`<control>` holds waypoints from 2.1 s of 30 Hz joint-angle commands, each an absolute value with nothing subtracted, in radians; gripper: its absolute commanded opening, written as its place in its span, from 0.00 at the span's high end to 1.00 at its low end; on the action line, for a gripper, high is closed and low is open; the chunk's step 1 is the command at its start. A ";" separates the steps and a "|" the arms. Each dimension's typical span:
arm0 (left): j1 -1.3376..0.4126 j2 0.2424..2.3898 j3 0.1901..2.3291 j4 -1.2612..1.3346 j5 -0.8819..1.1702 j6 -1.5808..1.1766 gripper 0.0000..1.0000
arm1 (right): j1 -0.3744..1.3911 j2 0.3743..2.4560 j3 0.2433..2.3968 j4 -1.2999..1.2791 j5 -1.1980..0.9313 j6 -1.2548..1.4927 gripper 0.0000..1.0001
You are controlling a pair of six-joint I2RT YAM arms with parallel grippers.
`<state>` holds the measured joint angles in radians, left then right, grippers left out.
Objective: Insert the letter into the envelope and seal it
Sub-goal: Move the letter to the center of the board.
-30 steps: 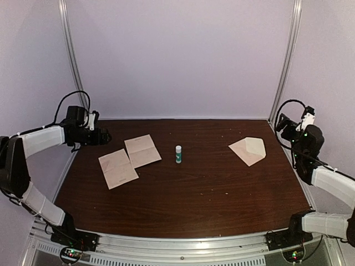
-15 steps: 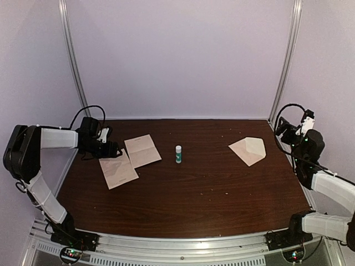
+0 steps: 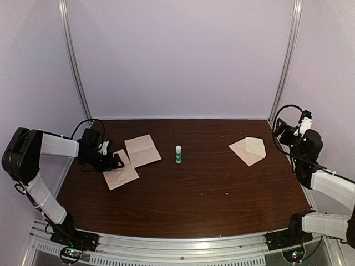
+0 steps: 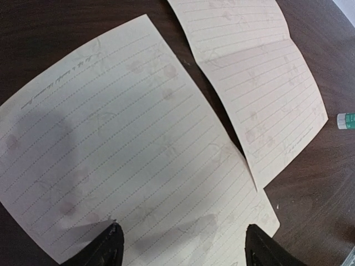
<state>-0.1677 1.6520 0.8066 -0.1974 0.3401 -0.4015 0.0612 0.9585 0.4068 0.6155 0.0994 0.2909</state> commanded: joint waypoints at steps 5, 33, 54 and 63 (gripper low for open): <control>-0.206 1.582 0.698 -0.167 0.364 -0.512 0.21 | 0.060 0.970 0.431 0.612 0.078 0.286 0.00; -0.686 1.121 0.604 -0.290 0.144 -0.845 0.14 | 0.089 1.236 0.760 0.586 -0.169 0.412 0.02; -0.460 1.214 0.611 -0.292 0.255 -0.630 0.04 | 0.590 1.258 0.891 0.175 -0.271 0.510 0.02; -0.464 1.216 0.552 -0.325 0.208 -0.656 0.05 | 0.626 1.282 0.923 0.117 -0.276 0.610 0.02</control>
<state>-0.4599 1.2263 0.5739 -0.3416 0.2222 -0.6456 0.6216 1.2900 0.8867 0.1658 -0.2581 0.5579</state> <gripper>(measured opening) 0.956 0.981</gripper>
